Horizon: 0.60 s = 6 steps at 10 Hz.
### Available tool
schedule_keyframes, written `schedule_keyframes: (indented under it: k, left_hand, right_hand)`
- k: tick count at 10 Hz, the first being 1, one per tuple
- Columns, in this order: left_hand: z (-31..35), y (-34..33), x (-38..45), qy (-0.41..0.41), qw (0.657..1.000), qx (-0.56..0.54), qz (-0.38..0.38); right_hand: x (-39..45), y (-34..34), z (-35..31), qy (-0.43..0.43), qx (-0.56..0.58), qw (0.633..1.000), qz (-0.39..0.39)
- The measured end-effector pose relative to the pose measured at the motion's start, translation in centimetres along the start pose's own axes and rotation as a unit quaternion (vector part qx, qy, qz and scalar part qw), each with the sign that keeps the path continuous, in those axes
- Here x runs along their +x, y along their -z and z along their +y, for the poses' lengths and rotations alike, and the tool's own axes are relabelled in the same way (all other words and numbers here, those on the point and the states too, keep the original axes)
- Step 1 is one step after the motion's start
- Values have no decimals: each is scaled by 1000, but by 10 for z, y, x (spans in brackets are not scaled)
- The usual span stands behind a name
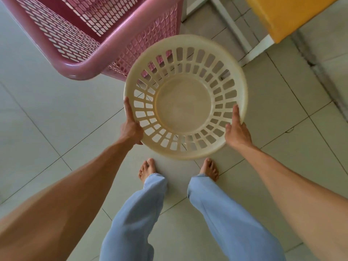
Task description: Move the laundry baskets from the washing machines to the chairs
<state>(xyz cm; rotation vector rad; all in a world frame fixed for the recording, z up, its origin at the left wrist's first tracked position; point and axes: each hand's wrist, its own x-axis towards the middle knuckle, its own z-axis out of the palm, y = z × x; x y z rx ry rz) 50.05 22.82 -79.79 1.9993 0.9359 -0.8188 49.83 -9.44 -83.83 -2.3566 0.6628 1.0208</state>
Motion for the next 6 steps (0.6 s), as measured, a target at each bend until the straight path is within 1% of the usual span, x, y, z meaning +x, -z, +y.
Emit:
schedule_keyframes:
  k: [1, 2, 3, 4, 5, 6]
  left_hand:
    - [7, 5, 1, -3, 999, 32, -2]
    - [8, 18, 3, -20, 998, 63, -4]
    - [10, 33, -8, -20, 995, 93, -14]
    - [11, 46, -39, -51, 987, 152, -3]
    - [14, 59, -86, -78, 980, 181, -9]
    - [15, 67, -140, -94, 979, 174, -47]
  right_hand:
    - [2, -1, -6, -10, 19, 1000, -3]
    - [0, 3, -12, -21, 24, 999, -33]
    - [-15, 16, -19, -19, 23, 997, -64]
    - [-51, 29, -24, -4, 41, 998, -51]
    - [-105, 39, -29, 0, 48, 999, -20]
    - [-162, 44, -36, 3, 67, 998, -22]
